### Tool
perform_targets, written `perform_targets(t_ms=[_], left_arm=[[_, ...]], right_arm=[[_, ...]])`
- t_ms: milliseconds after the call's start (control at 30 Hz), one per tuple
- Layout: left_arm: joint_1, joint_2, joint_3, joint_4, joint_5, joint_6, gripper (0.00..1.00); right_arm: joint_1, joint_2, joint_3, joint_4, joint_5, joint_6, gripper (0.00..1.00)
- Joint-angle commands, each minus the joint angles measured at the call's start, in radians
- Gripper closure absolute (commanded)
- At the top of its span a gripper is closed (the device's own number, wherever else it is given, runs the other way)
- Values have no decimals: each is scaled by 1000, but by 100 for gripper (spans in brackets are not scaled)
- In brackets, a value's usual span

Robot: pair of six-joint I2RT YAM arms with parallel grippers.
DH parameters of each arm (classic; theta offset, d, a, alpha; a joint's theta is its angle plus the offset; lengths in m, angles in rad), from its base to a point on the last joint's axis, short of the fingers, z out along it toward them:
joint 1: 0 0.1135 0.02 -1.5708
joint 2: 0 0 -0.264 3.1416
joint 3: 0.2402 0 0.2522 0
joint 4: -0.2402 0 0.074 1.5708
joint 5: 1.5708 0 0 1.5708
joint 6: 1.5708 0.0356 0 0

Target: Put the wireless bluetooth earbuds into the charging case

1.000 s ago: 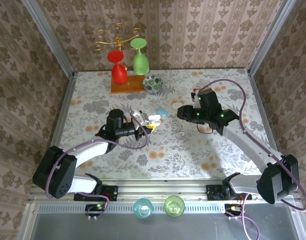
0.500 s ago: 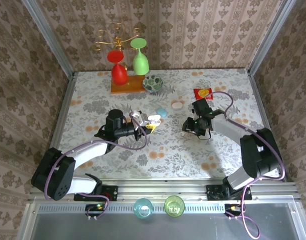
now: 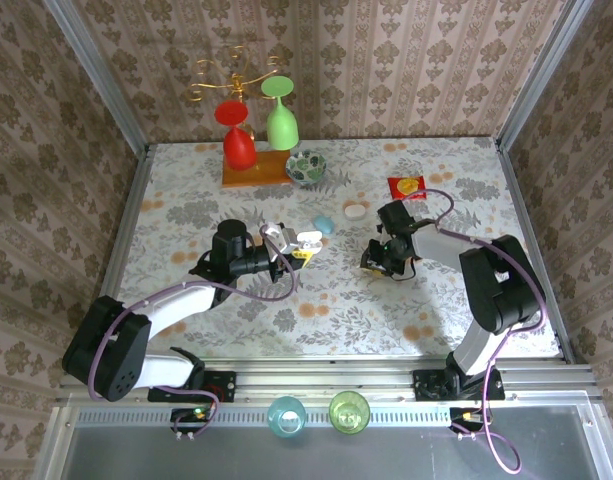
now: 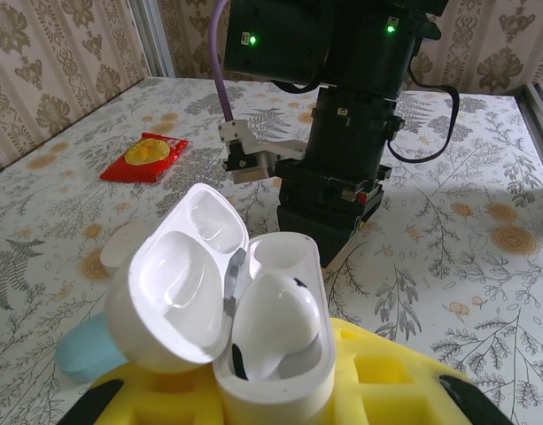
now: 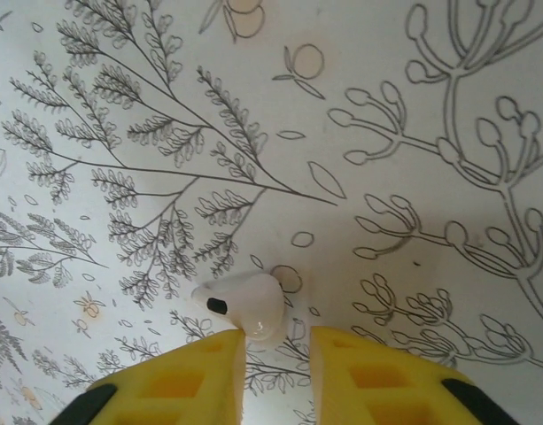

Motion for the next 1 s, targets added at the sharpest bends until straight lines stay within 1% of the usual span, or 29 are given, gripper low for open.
perform_targets(t_ms=[0, 100, 200, 367, 567, 833, 967], left_arm=[[-4, -17, 0, 6, 20, 28, 91], [-4, -15, 1, 7, 19, 30, 91], [-4, -15, 2, 6, 20, 29, 91], [-4, -23, 3, 0, 15, 35, 91], [-3, -11, 15, 4, 18, 37, 91], [-5, -21, 15, -6, 19, 37, 91], [-5, -16, 12, 4, 16, 30, 91]], right_arm=[[-5, 31, 16, -24, 8, -14, 78], [-4, 38, 21, -33, 18, -34, 81], [-4, 38, 32, -68, 26, -52, 81], [-5, 8, 2, -111, 40, -71, 81], [-3, -11, -25, -132, 57, -74, 81], [-3, -134, -11, -199, 121, -97, 80], [8, -144, 19, -173, 130, -108, 73]])
